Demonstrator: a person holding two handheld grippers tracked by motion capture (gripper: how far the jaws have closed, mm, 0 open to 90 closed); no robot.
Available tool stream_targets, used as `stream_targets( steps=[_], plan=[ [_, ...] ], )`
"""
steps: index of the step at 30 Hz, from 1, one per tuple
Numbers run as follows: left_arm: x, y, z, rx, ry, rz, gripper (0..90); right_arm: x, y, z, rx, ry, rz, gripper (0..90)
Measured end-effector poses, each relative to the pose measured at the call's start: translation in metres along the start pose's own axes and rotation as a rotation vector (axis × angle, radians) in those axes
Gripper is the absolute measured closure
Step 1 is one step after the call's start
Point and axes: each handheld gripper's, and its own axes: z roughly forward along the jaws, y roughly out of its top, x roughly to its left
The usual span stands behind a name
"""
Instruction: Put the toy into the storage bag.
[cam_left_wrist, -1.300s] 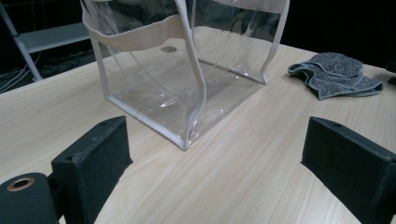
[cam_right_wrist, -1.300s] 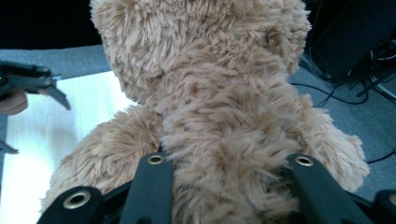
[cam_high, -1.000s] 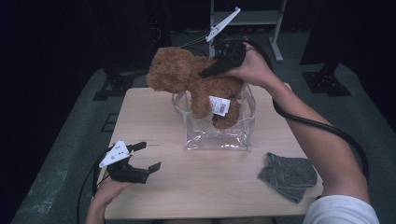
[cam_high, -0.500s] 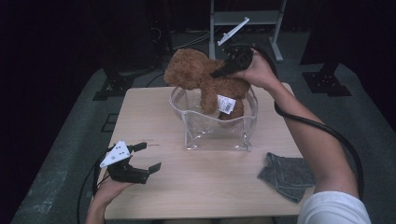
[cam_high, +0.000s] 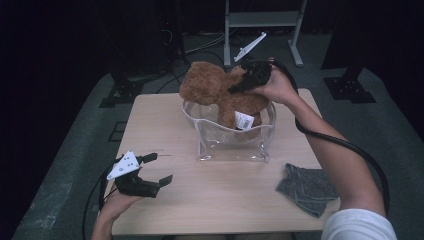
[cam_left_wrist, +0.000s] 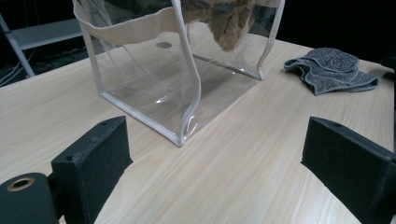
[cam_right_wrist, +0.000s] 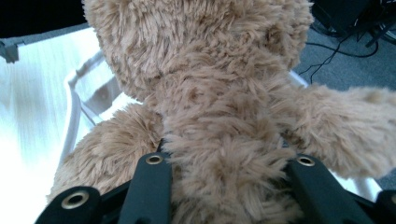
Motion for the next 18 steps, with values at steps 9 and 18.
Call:
stream_targets(
  steps=[9, 18],
  plan=[
    [-0.001, 0.0, 0.001, 0.005, -0.005, 0.003, 6.6, 0.007, -0.023, 0.014, 0.046, 0.034, 0.005, 64.4],
    [-0.001, 0.0, 0.002, 0.005, -0.007, 0.004, 6.5, 0.011, -0.041, 0.024, 0.077, 0.063, 0.023, 63.7]
  ],
)
